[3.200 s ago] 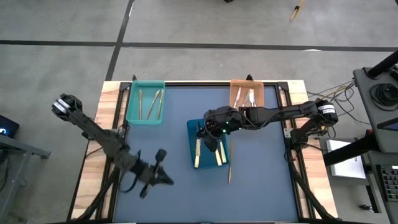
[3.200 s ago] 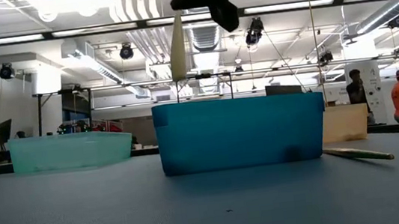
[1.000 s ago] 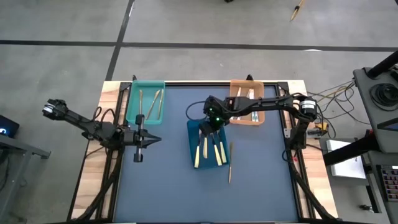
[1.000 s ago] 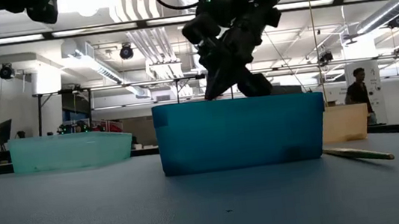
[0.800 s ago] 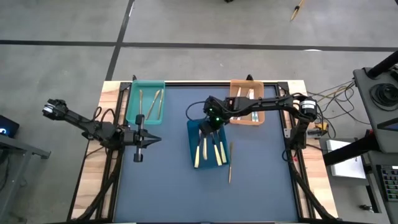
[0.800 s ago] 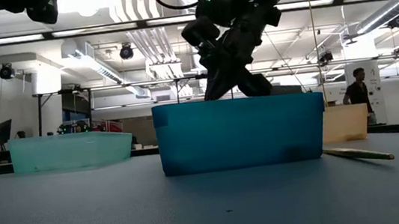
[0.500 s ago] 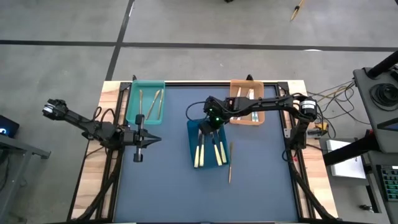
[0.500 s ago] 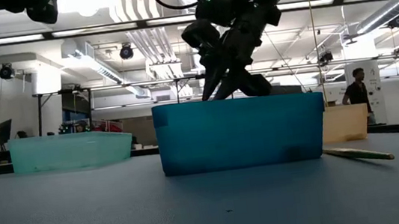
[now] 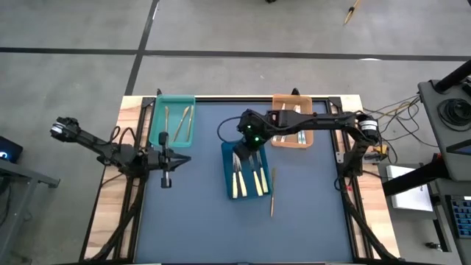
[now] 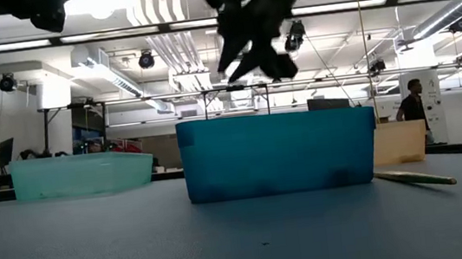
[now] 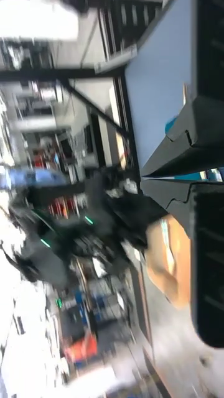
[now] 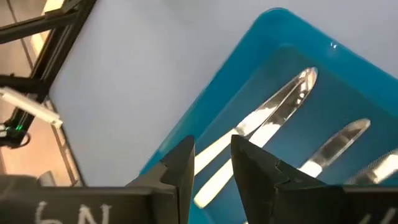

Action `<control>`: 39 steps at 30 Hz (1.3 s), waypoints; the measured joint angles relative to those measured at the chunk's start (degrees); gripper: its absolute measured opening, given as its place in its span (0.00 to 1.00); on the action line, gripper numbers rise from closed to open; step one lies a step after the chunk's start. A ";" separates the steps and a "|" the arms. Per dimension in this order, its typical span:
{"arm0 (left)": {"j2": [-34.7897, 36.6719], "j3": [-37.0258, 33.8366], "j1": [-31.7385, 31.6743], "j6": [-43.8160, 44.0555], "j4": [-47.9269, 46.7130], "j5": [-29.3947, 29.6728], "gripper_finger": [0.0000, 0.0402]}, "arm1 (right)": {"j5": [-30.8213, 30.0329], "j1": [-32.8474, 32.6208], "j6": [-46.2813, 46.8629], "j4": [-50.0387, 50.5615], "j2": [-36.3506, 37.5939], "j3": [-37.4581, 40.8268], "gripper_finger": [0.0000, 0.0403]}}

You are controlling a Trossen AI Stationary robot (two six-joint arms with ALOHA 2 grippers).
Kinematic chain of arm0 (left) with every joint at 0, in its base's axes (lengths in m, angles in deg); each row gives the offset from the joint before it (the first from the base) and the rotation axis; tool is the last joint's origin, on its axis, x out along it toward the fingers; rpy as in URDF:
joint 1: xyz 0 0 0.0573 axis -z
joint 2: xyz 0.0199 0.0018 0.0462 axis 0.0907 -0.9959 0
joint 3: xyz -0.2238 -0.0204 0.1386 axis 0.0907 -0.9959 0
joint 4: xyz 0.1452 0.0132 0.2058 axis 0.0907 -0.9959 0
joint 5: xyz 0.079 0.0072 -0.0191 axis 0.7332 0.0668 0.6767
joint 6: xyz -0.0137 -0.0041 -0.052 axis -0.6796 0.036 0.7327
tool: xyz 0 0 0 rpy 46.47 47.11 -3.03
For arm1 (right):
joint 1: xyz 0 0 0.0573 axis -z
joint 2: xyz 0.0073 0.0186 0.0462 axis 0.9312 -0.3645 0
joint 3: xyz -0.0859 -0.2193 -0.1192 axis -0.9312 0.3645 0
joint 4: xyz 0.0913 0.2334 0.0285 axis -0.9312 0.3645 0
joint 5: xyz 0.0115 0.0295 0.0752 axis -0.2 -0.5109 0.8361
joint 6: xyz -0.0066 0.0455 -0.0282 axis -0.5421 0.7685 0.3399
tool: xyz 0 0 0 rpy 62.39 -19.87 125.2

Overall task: Sort silverware by color (type)
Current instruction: Put the gold knife into the light blue bin

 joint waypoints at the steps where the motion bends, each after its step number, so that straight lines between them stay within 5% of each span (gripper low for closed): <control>1: -0.07 0.00 0.00 0.01 0.00 1.22 0.00 | 0.00 -0.33 0.00 2.33 0.42 -1.41 0.23; 9: -0.09 0.00 -0.02 0.02 -0.08 3.03 0.00 | -1.27 -6.08 0.42 15.29 3.30 -5.77 0.19; 17: -0.11 0.00 -0.02 0.02 -0.09 3.14 0.00 | -14.95 -13.64 7.64 32.82 5.16 -4.50 0.18; 39: -0.05 0.00 -0.02 1.31 0.11 3.12 0.00 | -18.33 -32.60 46.48 25.89 7.88 12.85 0.22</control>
